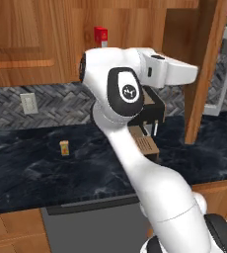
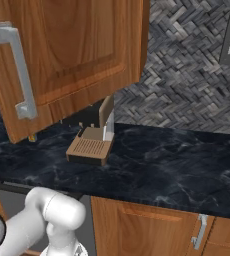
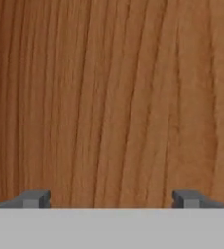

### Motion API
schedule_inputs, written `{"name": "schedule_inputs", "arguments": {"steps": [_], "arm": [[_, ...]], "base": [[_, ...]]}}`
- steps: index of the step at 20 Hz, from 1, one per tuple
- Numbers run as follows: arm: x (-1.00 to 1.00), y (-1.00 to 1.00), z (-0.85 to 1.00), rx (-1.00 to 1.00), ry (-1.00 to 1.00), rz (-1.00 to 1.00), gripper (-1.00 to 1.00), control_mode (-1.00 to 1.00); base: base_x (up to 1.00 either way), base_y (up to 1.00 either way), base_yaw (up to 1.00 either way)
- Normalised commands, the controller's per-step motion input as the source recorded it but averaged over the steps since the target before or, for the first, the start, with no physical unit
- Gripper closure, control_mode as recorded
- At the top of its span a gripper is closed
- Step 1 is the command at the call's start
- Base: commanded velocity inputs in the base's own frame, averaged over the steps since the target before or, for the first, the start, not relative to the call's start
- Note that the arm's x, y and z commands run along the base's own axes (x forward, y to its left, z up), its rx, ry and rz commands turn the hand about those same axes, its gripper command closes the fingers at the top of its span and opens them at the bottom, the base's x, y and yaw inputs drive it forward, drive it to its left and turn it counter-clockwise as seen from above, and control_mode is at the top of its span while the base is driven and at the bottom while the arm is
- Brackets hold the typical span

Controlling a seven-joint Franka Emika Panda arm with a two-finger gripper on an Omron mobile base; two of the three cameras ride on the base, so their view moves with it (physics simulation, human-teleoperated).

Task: Pick the bar soap and dish brush from the cabinet and place them on the counter.

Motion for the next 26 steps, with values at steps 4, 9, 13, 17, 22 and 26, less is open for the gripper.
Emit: {"name": "schedule_inputs", "arguments": {"steps": [4, 9, 13, 17, 22, 26], "arm": [[-0.11, -1.0, 0.0, 0.16, -0.08, 0.07, -1.0, -1.0], [-0.01, -0.92, 0.0, 0.11, -0.05, 0.11, -1.0, -1.0], [0.0, -0.8, 0.0, 0.11, -0.08, 0.14, -1.0, -1.0], [0.0, -0.91, 0.0, 0.13, -0.07, 0.15, -1.0, -1.0], [0.0, -0.76, 0.0, 0.13, -0.05, 0.15, -1.0, -1.0], [0.0, -0.61, 0.0, 0.13, -0.03, 0.14, -1.0, -1.0]], "base": [[0.0, 0.0, 0.0], [0.0, 0.0, 0.0], [0.0, 0.0, 0.0], [0.0, 0.0, 0.0], [0.0, 0.0, 0.0], [0.0, 0.0, 0.0]]}}
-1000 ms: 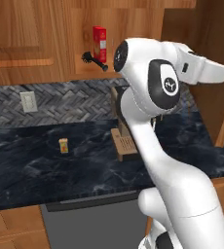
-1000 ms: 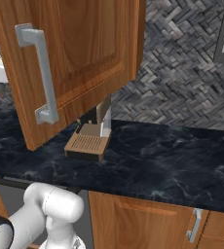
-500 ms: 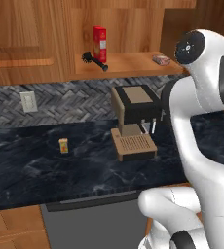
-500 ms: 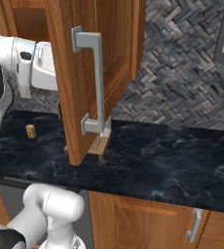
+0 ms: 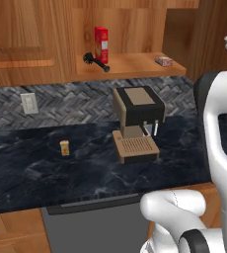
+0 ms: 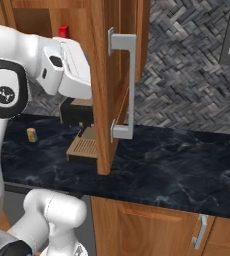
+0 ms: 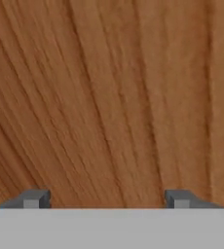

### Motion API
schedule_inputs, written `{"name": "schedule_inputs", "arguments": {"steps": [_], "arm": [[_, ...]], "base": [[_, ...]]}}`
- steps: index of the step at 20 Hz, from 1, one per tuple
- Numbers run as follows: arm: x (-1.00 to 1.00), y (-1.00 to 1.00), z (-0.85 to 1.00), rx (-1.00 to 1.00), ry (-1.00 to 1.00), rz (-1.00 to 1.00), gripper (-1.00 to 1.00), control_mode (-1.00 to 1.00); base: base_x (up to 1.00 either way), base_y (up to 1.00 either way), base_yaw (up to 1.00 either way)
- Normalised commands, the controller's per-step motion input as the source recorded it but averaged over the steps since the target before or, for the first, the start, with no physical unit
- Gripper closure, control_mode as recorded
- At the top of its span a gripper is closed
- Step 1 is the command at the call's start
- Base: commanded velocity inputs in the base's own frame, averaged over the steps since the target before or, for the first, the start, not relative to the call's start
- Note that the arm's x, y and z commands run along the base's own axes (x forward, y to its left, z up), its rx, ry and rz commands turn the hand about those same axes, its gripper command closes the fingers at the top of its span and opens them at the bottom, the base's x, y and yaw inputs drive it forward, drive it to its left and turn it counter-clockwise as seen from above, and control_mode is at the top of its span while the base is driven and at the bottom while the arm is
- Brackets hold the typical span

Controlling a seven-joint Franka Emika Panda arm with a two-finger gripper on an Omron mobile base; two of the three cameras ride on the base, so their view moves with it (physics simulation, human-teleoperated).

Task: Pick the bar soap and dish brush from the cabinet and place them on the counter.

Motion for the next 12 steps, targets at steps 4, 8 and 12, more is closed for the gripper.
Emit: {"name": "schedule_inputs", "arguments": {"steps": [4, 8, 12], "arm": [[0.0, -0.09, -0.02, 0.06, 0.0, 0.06, -1.0, -1.0], [-0.02, -0.07, -0.01, 0.01, -0.06, 0.08, -1.0, -1.0], [-0.13, 0.0, 0.0, 0.0, -0.14, 0.15, -1.0, -1.0]], "base": [[0.0, 0.0, 0.0], [0.0, 0.0, 0.0], [0.0, 0.0, 0.0]]}}
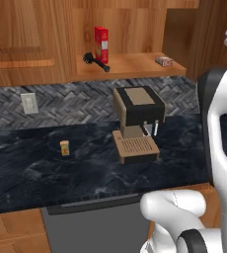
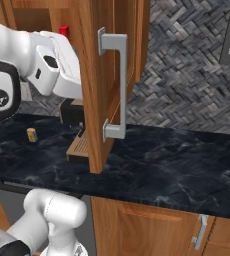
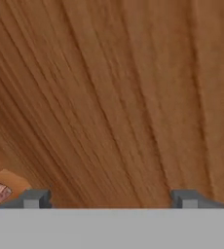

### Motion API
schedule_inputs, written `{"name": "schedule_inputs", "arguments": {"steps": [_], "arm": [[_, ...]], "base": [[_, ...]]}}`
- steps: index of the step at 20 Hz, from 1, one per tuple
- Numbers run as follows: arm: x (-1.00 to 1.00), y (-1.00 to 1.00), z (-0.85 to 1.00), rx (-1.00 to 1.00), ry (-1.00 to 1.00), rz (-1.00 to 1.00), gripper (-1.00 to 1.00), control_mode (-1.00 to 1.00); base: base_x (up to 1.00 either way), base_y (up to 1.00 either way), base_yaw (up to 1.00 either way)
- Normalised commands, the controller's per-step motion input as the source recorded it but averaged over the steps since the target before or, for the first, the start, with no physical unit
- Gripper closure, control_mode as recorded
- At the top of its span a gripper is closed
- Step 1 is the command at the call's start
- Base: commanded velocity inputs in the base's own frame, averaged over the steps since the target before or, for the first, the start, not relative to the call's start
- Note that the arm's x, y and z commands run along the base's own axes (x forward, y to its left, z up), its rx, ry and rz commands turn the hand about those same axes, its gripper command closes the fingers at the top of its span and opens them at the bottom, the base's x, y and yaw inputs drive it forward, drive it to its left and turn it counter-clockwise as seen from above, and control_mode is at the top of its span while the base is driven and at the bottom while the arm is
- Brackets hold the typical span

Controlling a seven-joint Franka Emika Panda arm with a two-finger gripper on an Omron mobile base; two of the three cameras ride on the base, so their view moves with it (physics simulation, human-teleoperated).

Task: Pick the bar soap and dish brush from the cabinet and place them on the counter.

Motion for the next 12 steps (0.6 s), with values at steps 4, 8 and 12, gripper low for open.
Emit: {"name": "schedule_inputs", "arguments": {"steps": [4, 8, 12], "arm": [[-0.18, 0.09, 0.0, 0.0, -0.12, 0.2, -1.0, -1.0], [-0.2, 0.63, -0.02, -0.04, -0.01, 0.19, -1.0, -1.0], [-0.11, 0.85, 0.0, -0.07, 0.0, 0.16, -1.0, -1.0]], "base": [[0.0, 0.0, 0.0], [0.0, 0.0, 0.0], [0.0, 0.0, 0.0]]}}
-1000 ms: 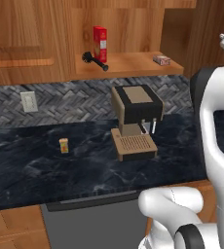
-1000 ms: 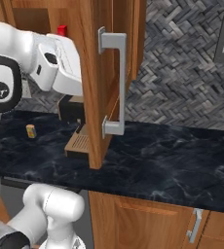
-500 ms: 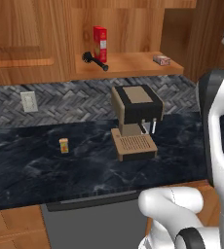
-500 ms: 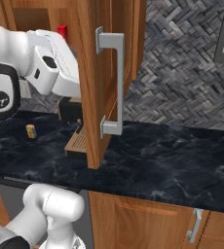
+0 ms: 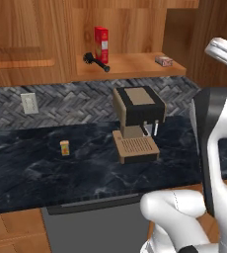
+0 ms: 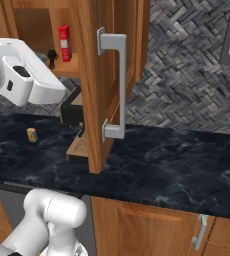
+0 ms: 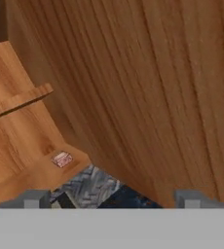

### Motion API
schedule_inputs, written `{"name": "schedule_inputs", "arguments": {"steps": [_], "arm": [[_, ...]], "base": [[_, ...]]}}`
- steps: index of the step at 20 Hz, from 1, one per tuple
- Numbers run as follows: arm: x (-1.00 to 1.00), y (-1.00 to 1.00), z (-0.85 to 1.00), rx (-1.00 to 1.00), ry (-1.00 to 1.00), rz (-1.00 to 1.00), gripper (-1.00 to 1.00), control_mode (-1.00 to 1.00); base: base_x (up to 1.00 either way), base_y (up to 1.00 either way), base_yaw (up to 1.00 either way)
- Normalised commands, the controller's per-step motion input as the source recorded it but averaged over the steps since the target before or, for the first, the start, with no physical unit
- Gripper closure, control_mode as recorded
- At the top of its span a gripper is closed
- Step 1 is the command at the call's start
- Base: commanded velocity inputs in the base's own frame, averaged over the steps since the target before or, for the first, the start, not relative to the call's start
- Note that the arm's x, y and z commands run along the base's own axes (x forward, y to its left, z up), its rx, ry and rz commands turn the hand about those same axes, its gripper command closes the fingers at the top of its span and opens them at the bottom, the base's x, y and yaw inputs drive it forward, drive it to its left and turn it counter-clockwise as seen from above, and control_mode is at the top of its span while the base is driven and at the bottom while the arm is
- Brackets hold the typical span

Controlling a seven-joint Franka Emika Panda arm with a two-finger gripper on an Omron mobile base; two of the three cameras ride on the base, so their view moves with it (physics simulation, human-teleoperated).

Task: Pick the bar soap and dish brush from the cabinet and place them on the counter.

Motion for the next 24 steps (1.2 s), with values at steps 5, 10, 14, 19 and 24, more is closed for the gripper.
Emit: {"name": "schedule_inputs", "arguments": {"steps": [5, 10, 14, 19, 24], "arm": [[0.01, 0.73, 0.0, -0.04, 0.0, 0.18, -1.0, -1.0], [-0.06, 0.27, -0.01, -0.01, 0.0, 0.13, -1.0, -1.0], [-0.01, 0.0, 0.0, 0.01, -0.05, 0.13, -1.0, -1.0], [0.14, 0.02, -0.02, 0.0, -0.03, 0.32, -1.0, -1.0], [0.25, 0.08, -0.12, 0.0, -0.01, 0.42, -1.0, -1.0]], "base": [[0.0, 0.0, 0.0], [0.0, 0.0, 0.0], [0.0, 0.0, 0.0], [0.0, 0.0, 0.0], [0.0, 0.0, 0.0]]}}
